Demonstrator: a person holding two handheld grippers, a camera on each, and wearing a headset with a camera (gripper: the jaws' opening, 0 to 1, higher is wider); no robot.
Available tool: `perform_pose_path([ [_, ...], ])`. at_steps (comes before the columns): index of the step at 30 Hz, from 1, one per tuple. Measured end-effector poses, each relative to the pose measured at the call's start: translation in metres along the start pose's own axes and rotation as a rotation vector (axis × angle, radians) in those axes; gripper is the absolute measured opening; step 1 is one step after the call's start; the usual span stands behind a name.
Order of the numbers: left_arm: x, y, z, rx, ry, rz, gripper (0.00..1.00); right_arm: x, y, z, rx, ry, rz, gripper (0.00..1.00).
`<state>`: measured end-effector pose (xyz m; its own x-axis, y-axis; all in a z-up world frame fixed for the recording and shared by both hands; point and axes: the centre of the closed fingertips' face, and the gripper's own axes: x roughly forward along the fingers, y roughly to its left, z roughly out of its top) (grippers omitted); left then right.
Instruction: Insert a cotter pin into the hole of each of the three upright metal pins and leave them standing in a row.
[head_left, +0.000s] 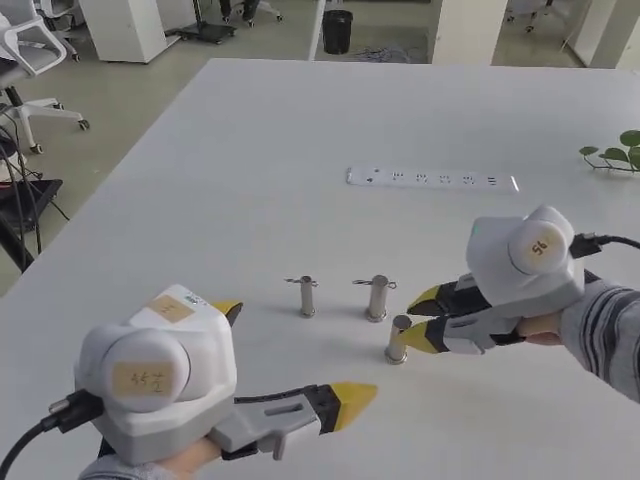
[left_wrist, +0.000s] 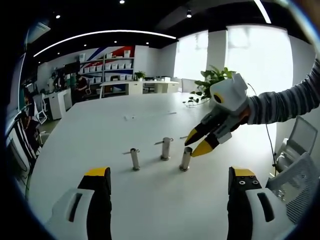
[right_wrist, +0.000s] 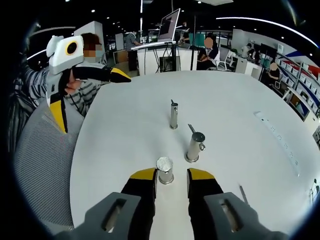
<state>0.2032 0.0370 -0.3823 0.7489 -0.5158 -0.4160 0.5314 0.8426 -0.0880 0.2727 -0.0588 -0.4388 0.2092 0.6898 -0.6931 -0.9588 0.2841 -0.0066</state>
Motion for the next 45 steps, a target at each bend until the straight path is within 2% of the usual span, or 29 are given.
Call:
perform_pose_path([
  [4,0.001,0.000,0.000,-0.002,0.000,-0.001,0.97,-0.010,-0.004,-0.003,0.027,0.000,0.002,0.18],
  [6,0.001,-0.001,0.002,-0.014,-0.015,-0.005,0.98,-0.015,-0.005,-0.003,0.045,0.000,0.009,0.20],
  [10,0.002,-0.001,0.001,-0.002,-0.002,-0.006,0.98,-0.025,-0.015,-0.006,0.072,-0.001,-0.008,0.20],
  [13,0.003,-0.001,0.000,-0.005,-0.002,-0.008,0.98,-0.033,-0.032,-0.013,0.088,0.031,-0.050,0.21],
  [20,0.005,0.002,-0.004,-0.010,0.012,0.001,0.97,-0.043,-0.065,-0.026,0.093,0.092,-0.096,0.20],
  [23,0.005,0.004,-0.004,-0.009,0.013,0.004,0.97,-0.043,-0.077,-0.032,0.106,0.113,-0.105,0.20],
  [26,0.006,0.005,-0.004,-0.009,0.011,0.004,0.97,-0.041,-0.089,-0.040,0.096,0.160,-0.118,0.20],
  [32,0.008,0.010,-0.010,-0.019,0.022,0.006,0.96,-0.033,-0.108,-0.055,0.103,0.216,-0.128,0.18],
  [38,0.010,0.012,-0.013,-0.023,0.025,0.005,0.93,-0.023,-0.114,-0.073,0.123,0.274,-0.114,0.15],
  [45,0.011,0.014,-0.018,-0.031,0.037,0.007,0.91,-0.018,-0.123,-0.080,0.134,0.293,-0.124,0.10],
])
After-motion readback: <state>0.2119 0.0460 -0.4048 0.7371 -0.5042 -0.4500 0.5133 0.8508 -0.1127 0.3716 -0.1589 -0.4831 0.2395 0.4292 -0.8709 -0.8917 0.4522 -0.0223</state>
